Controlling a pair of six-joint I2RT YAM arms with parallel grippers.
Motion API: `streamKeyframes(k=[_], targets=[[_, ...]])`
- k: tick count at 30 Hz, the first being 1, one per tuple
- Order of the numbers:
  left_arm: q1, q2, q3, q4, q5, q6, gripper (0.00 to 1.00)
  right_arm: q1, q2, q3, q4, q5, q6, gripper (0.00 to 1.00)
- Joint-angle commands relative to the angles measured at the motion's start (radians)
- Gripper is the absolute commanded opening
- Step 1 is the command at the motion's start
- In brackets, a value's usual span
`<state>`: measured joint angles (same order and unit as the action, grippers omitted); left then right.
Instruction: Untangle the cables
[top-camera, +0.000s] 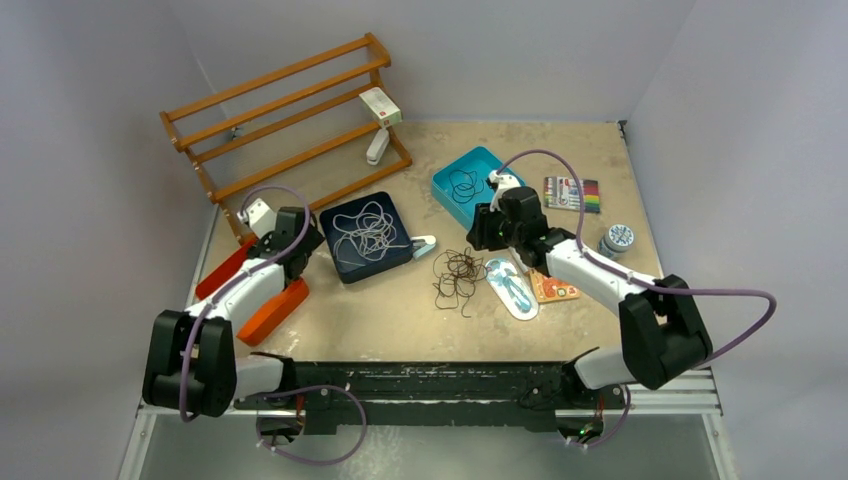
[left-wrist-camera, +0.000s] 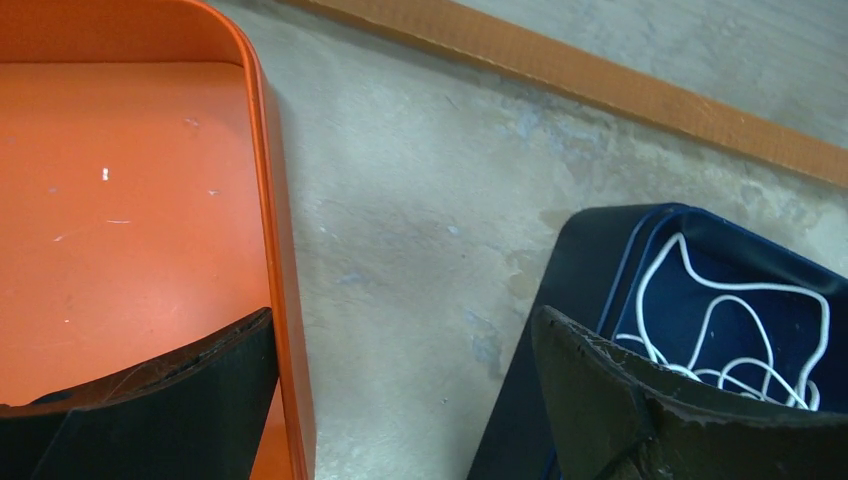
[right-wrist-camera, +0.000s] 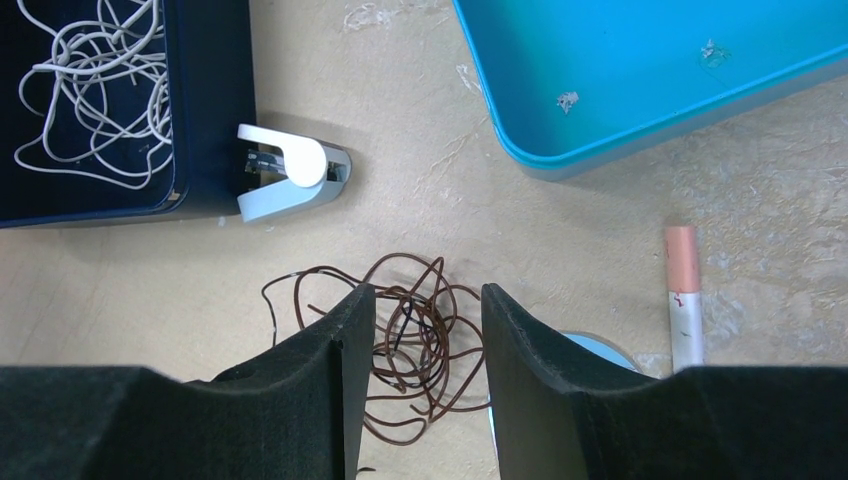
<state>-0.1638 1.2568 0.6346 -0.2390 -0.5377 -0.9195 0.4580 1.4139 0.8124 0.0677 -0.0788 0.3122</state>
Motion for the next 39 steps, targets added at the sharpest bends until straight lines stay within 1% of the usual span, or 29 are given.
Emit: streamKeyframes(k=[1,18,31,39], targets=[[0.004,0.008,-0.02,0.142,0.095,0.031,0.91,-0.003,0.0,0.043,0.032,-0.018,-0.014,0.46],[0.004,-0.057,-0.109,0.343,0.28,0.083,0.92,-0.002,0.016,0.06,0.037,-0.047,-0.019,0.46],[-0.004,-0.004,-0.124,0.481,0.442,0.112,0.92,-0.002,0.023,0.062,0.036,-0.056,-0.019,0.47],[-0.044,0.028,-0.114,0.511,0.477,0.133,0.92,-0.002,0.025,0.064,0.036,-0.061,-0.022,0.47]])
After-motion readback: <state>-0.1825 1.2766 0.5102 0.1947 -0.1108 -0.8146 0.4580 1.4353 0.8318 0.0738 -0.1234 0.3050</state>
